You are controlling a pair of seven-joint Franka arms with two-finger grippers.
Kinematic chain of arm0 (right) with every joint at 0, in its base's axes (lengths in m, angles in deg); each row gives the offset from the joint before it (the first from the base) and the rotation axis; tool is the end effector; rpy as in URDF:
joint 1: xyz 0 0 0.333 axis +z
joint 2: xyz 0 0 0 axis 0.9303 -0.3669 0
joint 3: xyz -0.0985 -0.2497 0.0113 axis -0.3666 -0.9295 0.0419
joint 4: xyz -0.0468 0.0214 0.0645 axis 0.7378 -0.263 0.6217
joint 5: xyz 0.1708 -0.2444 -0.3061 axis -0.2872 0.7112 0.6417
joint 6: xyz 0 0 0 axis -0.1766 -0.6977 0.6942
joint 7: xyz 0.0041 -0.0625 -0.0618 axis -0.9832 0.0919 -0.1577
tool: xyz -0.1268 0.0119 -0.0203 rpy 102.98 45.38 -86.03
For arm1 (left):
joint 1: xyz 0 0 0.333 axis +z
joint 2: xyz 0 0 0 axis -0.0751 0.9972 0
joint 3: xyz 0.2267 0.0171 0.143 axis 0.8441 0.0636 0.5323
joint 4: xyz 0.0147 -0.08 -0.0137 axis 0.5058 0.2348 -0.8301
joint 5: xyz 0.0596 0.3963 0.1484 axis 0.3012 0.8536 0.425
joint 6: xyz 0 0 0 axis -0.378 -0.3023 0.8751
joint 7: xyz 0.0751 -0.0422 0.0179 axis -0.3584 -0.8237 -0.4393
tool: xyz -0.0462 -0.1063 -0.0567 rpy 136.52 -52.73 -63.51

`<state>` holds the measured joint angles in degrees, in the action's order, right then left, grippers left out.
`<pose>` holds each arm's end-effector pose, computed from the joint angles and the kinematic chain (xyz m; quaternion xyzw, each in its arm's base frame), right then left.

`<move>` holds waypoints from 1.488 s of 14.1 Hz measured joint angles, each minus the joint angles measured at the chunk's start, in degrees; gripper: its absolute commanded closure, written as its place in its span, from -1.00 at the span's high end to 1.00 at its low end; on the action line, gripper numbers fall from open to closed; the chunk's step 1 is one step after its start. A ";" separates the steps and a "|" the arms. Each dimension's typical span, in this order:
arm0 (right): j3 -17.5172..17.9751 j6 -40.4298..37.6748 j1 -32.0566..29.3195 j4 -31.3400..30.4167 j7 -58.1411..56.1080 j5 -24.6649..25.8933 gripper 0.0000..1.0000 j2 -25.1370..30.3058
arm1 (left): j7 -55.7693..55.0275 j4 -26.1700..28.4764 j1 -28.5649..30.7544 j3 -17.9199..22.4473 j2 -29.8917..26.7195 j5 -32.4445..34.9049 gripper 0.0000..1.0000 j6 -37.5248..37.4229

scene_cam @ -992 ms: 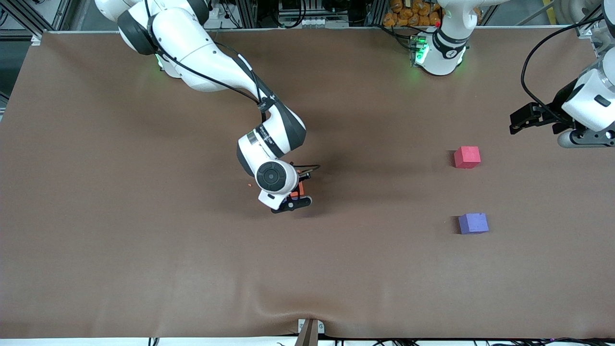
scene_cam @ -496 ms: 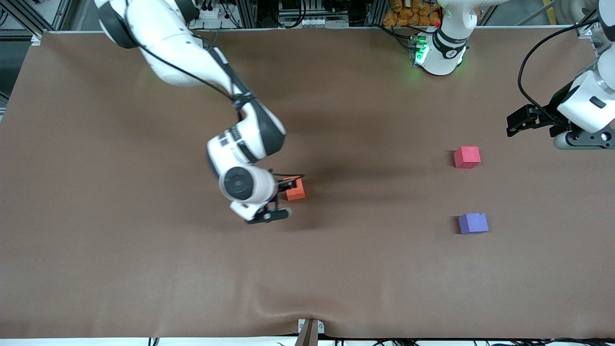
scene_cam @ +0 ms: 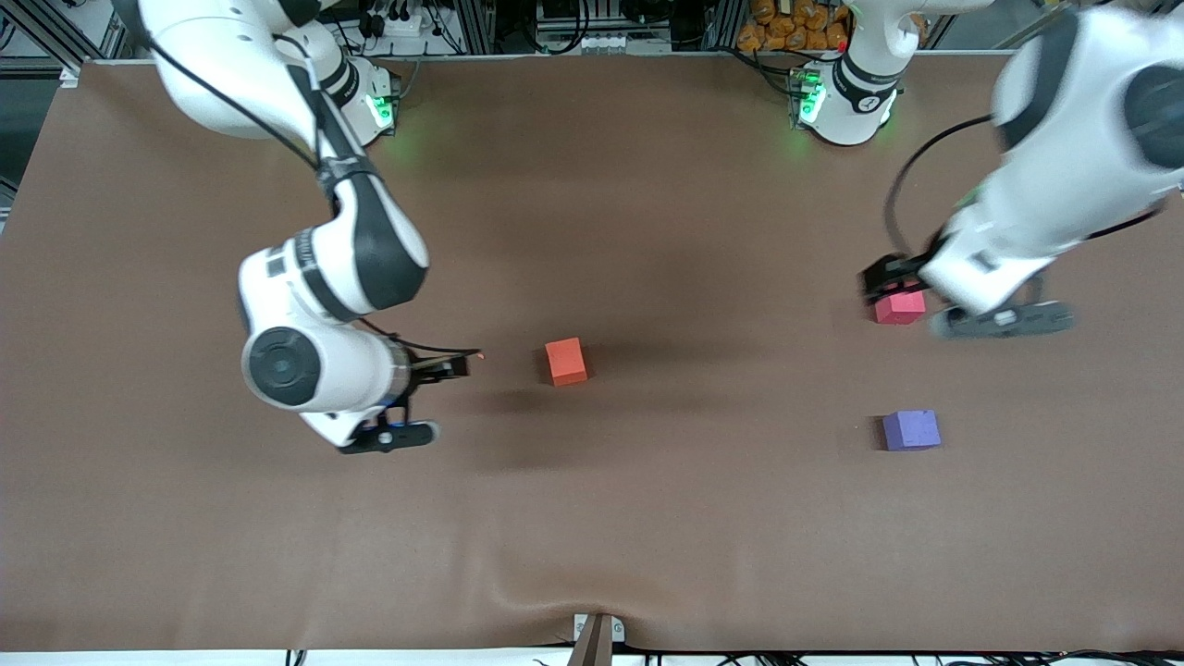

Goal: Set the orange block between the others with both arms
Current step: 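Grasp the orange cube with the left gripper while the right gripper withdraws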

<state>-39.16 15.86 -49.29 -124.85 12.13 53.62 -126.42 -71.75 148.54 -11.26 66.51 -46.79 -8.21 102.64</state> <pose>0.6705 0.2435 0.3118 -0.9893 -0.0532 0.1330 0.0265 0.6074 -0.2023 0.4440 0.9991 0.0296 -0.0288 0.0064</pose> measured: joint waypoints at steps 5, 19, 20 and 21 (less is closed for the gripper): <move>-0.10 -4.95 -7.70 -0.04 -3.66 1.03 1.00 1.12 | -20.47 -8.42 -11.99 -0.09 12.27 -0.01 1.00 4.85; -0.19 -2.69 -11.57 -0.05 -3.63 6.06 1.00 2.00 | -40.26 -15.48 -35.20 7.70 36.91 -0.01 1.00 31.65; -0.19 -2.83 -12.04 -0.05 -3.65 6.06 1.00 2.11 | -40.26 -15.54 -35.56 7.76 37.71 -0.01 1.00 32.45; -0.18 -2.97 -12.37 -0.06 -3.68 6.06 1.00 2.22 | -40.25 -15.61 -35.94 7.89 38.41 -0.01 1.00 33.25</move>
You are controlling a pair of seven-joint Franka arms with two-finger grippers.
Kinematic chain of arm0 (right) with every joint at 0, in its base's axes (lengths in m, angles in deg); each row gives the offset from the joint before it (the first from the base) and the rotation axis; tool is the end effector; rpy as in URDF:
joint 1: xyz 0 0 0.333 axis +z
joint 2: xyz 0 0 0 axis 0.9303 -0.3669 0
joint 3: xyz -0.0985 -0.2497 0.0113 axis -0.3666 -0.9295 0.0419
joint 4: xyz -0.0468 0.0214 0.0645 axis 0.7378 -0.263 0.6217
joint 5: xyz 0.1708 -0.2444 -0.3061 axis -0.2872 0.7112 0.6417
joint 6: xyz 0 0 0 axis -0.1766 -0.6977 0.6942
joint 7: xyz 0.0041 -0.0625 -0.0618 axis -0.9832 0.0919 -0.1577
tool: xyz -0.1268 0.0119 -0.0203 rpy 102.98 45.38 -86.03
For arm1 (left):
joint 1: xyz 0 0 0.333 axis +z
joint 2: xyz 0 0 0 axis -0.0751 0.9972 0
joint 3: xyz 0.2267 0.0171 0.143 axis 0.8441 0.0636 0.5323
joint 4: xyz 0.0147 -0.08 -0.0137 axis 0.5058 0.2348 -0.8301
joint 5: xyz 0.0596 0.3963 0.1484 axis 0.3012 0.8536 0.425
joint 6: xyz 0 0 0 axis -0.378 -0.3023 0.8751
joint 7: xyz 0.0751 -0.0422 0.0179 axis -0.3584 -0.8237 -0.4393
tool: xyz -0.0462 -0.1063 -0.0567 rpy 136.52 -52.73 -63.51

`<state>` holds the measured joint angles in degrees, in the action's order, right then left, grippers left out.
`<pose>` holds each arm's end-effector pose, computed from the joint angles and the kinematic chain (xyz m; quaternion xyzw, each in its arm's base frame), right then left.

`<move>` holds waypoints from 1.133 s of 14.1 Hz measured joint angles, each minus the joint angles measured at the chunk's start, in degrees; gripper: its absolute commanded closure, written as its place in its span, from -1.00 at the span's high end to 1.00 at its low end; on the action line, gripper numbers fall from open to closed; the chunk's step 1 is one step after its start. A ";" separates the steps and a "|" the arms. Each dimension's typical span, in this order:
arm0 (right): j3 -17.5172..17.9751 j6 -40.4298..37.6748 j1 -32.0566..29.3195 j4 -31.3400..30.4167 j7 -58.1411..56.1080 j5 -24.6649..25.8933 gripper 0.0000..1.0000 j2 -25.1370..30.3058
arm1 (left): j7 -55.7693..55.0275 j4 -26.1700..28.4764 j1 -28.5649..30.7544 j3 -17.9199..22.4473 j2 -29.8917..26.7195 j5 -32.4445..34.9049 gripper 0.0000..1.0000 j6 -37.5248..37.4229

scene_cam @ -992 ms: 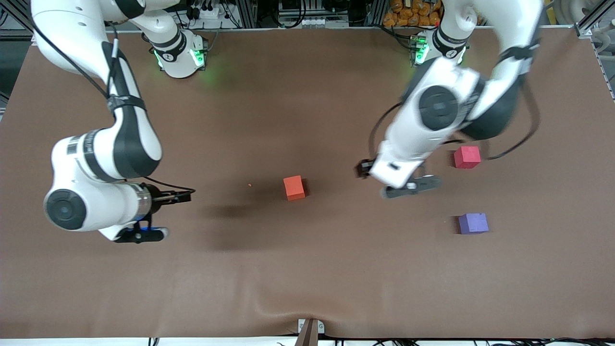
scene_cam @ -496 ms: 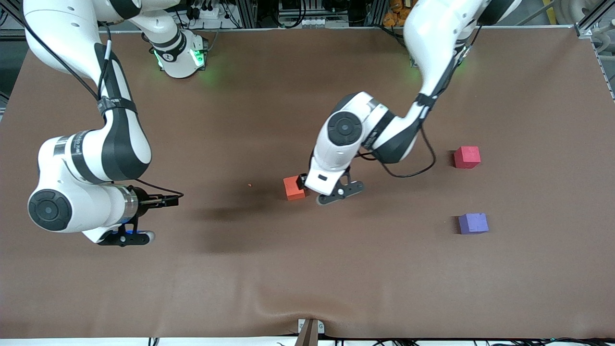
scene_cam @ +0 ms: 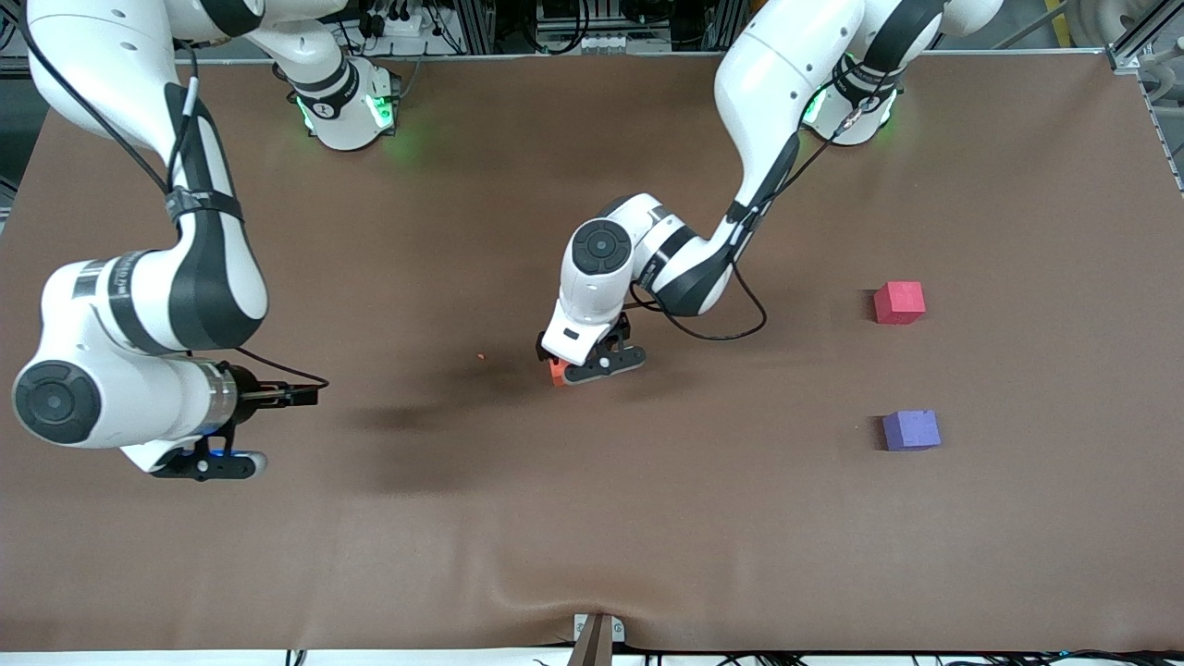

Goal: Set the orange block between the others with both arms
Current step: 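Grasp the orange cube with the left gripper while the right gripper withdraws, then carry the orange cube with the left gripper between the pink and purple cubes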

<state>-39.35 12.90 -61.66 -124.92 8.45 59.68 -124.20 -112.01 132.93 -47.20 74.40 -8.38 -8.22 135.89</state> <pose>0.7011 0.0783 0.3351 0.9915 -0.0151 -0.1288 0.0085 0.5195 -0.5457 0.1586 0.9867 0.1471 0.0176 0.0675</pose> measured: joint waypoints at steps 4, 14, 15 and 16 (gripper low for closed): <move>0.08 -0.06 -0.15 -0.05 0.00 0.00 1.00 0.10 | 0.00 -0.35 -1.61 1.02 1.81 0.00 1.00 2.57; 0.00 0.38 -6.47 -5.59 -6.60 0.15 1.00 9.72 | 0.14 -1.64 -2.09 1.55 3.68 0.00 0.15 5.05; 0.23 0.22 -6.45 -6.46 -6.98 0.15 1.00 11.63 | 0.36 -1.66 -2.10 1.55 3.83 0.00 -0.29 5.11; 0.61 -0.37 -6.32 -7.09 -7.02 0.09 1.00 13.58 | 0.70 -1.68 -2.10 1.55 3.88 0.00 -0.76 5.12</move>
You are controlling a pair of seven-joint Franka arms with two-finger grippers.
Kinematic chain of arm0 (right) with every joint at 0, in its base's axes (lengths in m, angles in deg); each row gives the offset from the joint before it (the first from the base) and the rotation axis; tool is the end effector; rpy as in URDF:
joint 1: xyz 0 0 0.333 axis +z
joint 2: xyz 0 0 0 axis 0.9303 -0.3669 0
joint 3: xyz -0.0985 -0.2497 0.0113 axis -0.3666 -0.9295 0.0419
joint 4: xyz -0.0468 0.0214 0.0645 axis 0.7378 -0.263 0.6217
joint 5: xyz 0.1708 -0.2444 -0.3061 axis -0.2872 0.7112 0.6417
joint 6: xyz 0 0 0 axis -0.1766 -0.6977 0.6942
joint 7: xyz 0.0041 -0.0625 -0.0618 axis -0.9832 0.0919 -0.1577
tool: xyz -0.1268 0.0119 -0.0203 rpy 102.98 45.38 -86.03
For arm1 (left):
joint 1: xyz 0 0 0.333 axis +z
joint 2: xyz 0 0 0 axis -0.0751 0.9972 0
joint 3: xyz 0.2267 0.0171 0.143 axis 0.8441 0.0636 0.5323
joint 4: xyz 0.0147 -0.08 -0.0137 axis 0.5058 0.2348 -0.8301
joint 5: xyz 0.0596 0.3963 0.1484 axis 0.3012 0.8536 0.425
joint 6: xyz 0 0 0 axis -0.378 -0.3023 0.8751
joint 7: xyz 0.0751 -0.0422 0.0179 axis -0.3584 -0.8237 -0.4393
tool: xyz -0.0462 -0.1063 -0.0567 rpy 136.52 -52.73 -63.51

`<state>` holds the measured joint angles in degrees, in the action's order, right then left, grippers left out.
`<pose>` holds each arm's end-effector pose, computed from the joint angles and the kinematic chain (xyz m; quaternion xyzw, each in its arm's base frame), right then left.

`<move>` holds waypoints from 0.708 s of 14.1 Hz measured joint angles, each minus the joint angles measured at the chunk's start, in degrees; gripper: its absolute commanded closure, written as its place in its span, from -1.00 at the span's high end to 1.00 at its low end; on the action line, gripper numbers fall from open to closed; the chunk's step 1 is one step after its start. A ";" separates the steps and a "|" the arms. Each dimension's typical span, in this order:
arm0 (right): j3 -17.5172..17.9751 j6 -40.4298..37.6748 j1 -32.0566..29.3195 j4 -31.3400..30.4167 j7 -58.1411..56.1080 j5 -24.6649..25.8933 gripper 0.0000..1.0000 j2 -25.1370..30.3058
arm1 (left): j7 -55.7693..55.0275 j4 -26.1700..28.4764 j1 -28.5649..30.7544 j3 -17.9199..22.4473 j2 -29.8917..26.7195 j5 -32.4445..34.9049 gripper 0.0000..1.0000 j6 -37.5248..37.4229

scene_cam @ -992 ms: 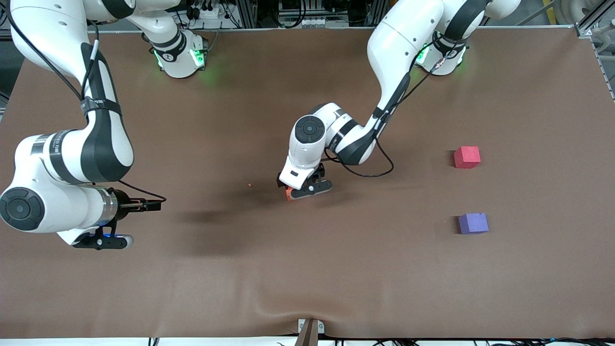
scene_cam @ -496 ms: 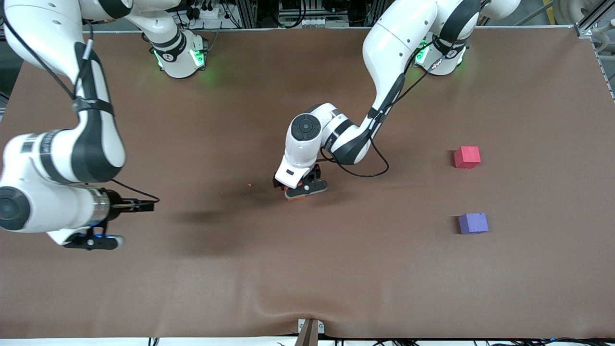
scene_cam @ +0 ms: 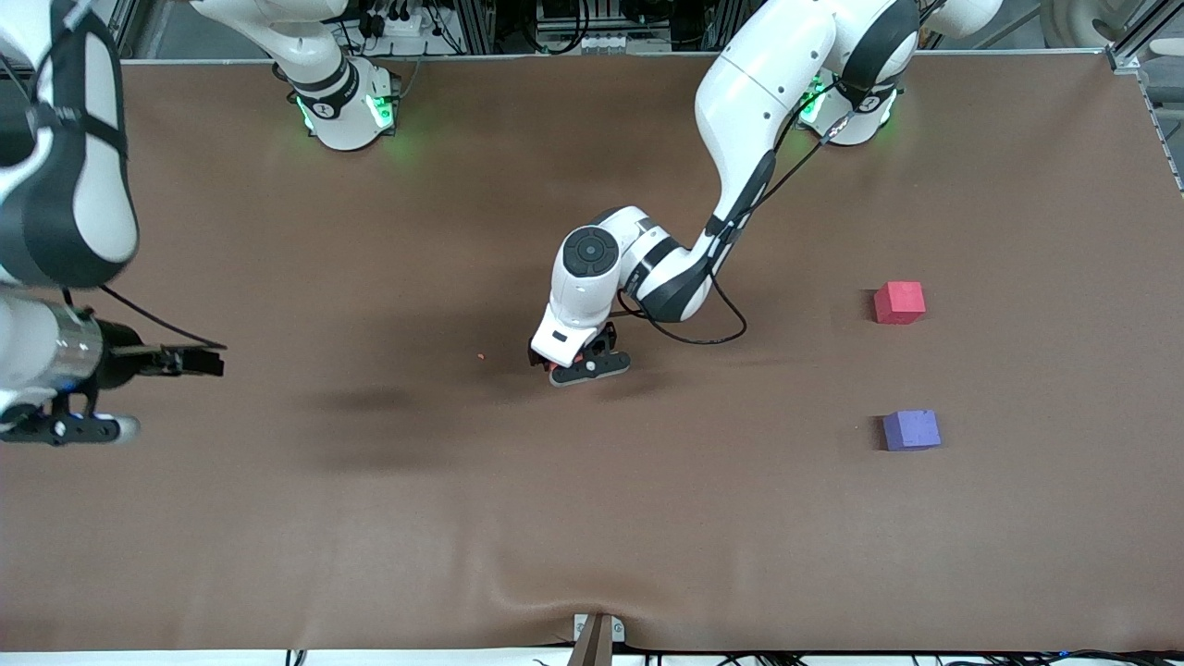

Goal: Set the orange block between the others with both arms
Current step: 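Carry the orange cube with the left gripper between the pink and purple cubes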

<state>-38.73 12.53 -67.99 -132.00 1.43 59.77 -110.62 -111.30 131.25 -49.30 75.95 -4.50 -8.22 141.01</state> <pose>0.6746 0.0061 0.4384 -0.9971 0.0039 0.0759 0.0093 0.5159 -0.5571 0.1307 0.9870 0.1322 0.0394 0.0825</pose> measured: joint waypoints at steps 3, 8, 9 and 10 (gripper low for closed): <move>0.78 -1.83 2.39 -2.00 -0.03 -0.05 1.00 6.37 | 0.08 -0.50 0.18 0.11 -0.03 0.00 -1.00 0.01; -0.08 -3.88 0.66 -4.87 -0.11 0.08 1.00 12.64 | 1.05 -0.25 4.99 1.04 -7.13 0.02 -1.00 -4.14; -0.28 -4.08 -0.35 -4.88 -0.30 0.08 1.00 13.45 | 2.74 0.78 6.44 1.18 -10.16 0.02 -1.00 -6.85; -0.42 -4.48 -1.11 -4.91 -0.42 0.08 1.00 14.39 | 5.15 2.35 8.16 1.33 -13.41 0.03 -1.00 -9.33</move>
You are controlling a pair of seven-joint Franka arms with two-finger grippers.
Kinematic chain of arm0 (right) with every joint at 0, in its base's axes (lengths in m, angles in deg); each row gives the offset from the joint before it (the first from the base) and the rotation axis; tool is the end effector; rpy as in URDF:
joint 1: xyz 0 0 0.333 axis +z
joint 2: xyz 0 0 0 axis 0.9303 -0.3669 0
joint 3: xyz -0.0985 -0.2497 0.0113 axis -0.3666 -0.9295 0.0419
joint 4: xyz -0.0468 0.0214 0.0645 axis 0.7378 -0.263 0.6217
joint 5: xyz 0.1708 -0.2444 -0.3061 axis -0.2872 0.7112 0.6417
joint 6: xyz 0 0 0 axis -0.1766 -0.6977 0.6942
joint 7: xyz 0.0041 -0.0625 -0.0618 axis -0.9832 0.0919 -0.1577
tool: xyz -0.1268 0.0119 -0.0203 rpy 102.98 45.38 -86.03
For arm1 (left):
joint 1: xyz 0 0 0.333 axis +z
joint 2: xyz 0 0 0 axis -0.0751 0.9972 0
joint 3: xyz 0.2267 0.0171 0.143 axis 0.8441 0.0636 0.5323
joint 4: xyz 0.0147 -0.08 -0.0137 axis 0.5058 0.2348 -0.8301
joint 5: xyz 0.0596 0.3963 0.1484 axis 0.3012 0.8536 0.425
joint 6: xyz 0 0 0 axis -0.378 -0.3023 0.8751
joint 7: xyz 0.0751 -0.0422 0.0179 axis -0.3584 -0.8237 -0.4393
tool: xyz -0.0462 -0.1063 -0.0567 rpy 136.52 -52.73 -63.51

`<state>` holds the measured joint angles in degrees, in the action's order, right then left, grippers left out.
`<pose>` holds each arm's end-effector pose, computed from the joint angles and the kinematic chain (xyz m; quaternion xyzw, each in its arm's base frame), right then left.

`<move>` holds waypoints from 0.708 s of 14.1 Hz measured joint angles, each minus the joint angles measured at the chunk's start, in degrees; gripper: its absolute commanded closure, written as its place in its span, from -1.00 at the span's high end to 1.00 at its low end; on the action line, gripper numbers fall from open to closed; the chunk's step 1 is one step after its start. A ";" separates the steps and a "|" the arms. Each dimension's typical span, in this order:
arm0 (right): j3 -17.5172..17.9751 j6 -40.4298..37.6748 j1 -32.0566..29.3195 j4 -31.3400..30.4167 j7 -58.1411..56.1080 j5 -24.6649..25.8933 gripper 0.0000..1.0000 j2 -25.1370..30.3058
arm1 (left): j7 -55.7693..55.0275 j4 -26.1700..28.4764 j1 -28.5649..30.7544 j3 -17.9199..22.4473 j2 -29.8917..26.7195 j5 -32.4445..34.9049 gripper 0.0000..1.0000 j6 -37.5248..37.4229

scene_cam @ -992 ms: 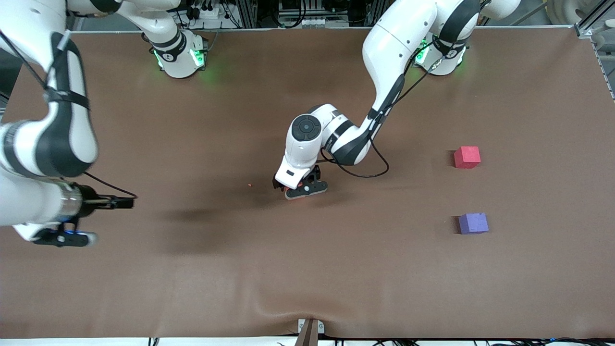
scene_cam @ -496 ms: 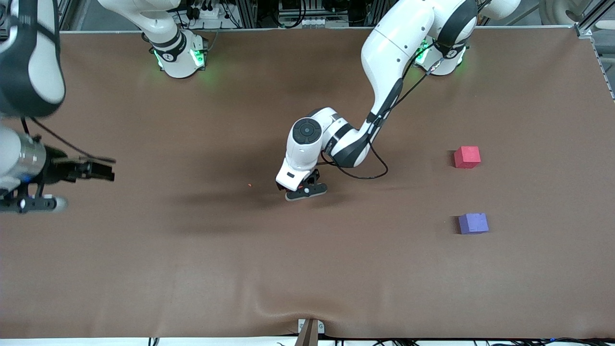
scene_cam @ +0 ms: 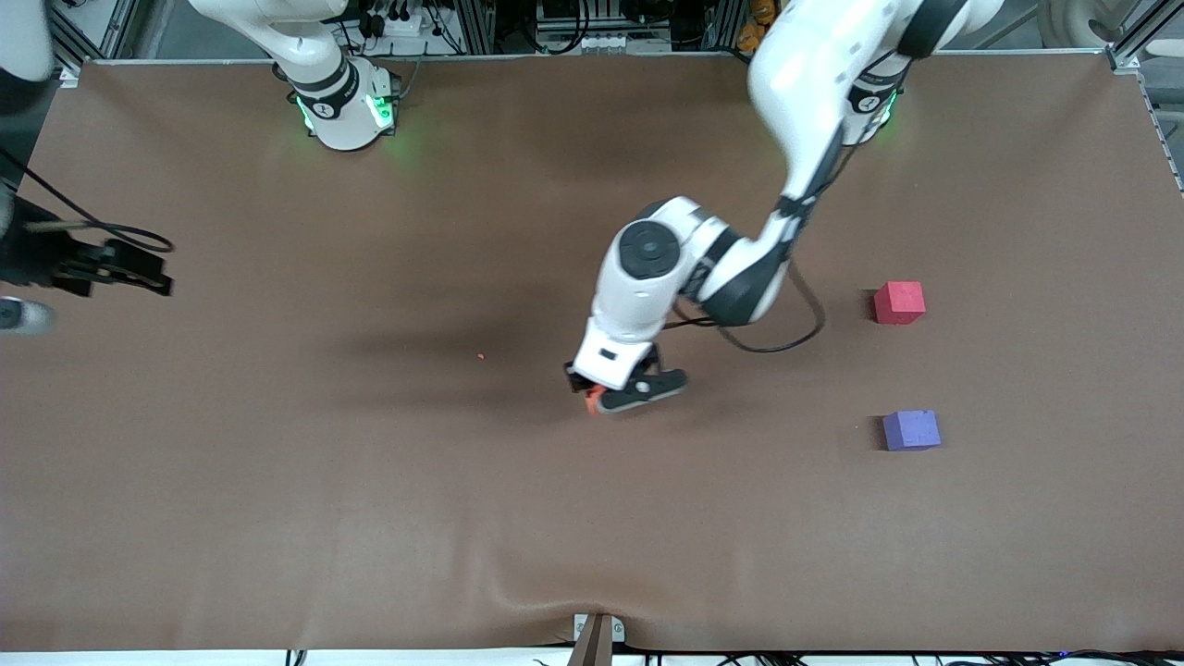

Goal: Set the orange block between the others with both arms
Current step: 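Carry the orange cube with the left gripper between the pink and purple cubes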

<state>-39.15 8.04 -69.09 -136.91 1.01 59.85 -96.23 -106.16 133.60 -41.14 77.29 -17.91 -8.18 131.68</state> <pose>0.6165 -0.0105 0.5528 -0.9994 0.0123 0.0322 0.0095 0.6008 -0.4685 0.2697 0.9811 0.1623 0.0680 0.0799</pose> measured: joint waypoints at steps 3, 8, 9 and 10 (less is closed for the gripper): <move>-0.06 -2.97 -0.46 -0.34 0.09 0.00 1.00 3.48 | 9.84 8.31 6.95 0.12 -9.78 0.01 -1.00 -4.28; 0.55 -7.29 -0.46 -0.62 2.74 -0.01 1.00 6.97 | 26.25 17.07 19.11 -0.08 -16.96 0.01 -1.00 -7.81; 0.84 -8.21 -0.46 -0.63 3.74 -0.01 1.00 7.47 | 29.06 18.06 20.85 -0.10 -17.22 0.01 -1.00 -8.66; 1.06 -8.72 -0.46 -0.67 4.59 -0.01 1.00 7.92 | 31.62 19.32 22.47 -0.12 -17.37 0.01 -1.00 -8.90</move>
<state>-38.09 -0.68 -69.55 -137.58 5.60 59.84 -88.31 -74.54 152.92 -18.67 77.16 -35.28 -8.17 122.78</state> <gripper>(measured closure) 0.000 0.498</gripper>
